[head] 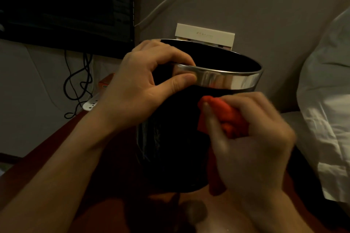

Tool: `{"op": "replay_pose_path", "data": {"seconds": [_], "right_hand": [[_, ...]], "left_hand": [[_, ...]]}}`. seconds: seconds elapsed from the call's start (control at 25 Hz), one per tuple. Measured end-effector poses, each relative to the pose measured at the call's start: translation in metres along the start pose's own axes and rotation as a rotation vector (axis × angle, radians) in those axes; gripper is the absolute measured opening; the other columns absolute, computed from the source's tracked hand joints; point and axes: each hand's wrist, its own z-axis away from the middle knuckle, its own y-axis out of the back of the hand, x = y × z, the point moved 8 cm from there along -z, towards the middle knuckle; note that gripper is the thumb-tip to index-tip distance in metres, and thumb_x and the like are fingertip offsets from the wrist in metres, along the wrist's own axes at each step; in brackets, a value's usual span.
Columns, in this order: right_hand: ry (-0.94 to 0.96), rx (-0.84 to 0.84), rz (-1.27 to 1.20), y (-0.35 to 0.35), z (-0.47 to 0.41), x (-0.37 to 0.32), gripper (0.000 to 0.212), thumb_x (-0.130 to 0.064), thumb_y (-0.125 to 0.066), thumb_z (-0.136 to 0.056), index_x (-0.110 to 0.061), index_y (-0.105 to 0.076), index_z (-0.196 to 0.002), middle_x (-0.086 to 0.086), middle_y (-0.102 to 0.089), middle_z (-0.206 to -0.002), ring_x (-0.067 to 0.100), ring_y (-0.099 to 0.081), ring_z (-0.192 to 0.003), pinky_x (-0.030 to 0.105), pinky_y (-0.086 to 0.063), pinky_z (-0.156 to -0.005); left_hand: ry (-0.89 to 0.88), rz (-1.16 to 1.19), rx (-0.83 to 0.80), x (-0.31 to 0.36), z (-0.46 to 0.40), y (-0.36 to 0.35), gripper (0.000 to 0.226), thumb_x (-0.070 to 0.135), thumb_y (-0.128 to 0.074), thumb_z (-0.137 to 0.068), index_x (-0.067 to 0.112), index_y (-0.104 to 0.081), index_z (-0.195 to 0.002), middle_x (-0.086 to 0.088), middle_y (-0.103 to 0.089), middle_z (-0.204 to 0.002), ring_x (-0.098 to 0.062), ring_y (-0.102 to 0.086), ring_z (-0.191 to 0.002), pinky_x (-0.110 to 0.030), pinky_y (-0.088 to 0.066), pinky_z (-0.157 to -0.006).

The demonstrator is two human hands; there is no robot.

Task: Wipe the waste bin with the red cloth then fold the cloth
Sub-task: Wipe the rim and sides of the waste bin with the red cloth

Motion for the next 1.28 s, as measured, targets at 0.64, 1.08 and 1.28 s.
{"op": "replay_pose_path", "data": {"seconds": [0.64, 1.08, 1.28], "right_hand": [[-0.004, 0.103, 0.017, 0.018, -0.012, 0.016, 0.014, -0.017, -0.075, -0.091, -0.005, -0.071, -0.089, -0.002, -0.058, -0.089, 0.005, -0.052, -0.078, 0.004, -0.036, -0.072], [0.022, 0.077, 0.002, -0.002, 0.007, 0.013, 0.013, -0.017, -0.077, -0.089, -0.004, -0.073, -0.09, 0.0, -0.062, -0.09, 0.007, -0.055, -0.079, 0.008, -0.04, -0.074], [0.055, 0.113, 0.043, 0.009, -0.001, 0.022, 0.014, -0.018, -0.076, -0.09, -0.004, -0.073, -0.088, 0.0, -0.061, -0.088, 0.007, -0.053, -0.078, 0.009, -0.039, -0.072]], "left_hand": [[-0.049, -0.086, -0.047, 0.011, -0.002, -0.016, 0.019, 0.043, -0.051, -0.083, 0.045, -0.049, -0.102, 0.025, -0.053, -0.107, 0.015, -0.041, -0.113, -0.027, -0.011, -0.118], [-0.057, -0.111, -0.002, 0.007, 0.0, -0.013, 0.02, 0.032, -0.059, -0.085, 0.033, -0.056, -0.105, 0.02, -0.055, -0.109, 0.005, -0.045, -0.116, -0.025, -0.013, -0.117], [-0.08, -0.081, -0.028, 0.006, 0.0, -0.012, 0.02, 0.037, -0.053, -0.086, 0.036, -0.053, -0.106, 0.024, -0.054, -0.109, 0.012, -0.042, -0.115, -0.023, -0.012, -0.117]]}}
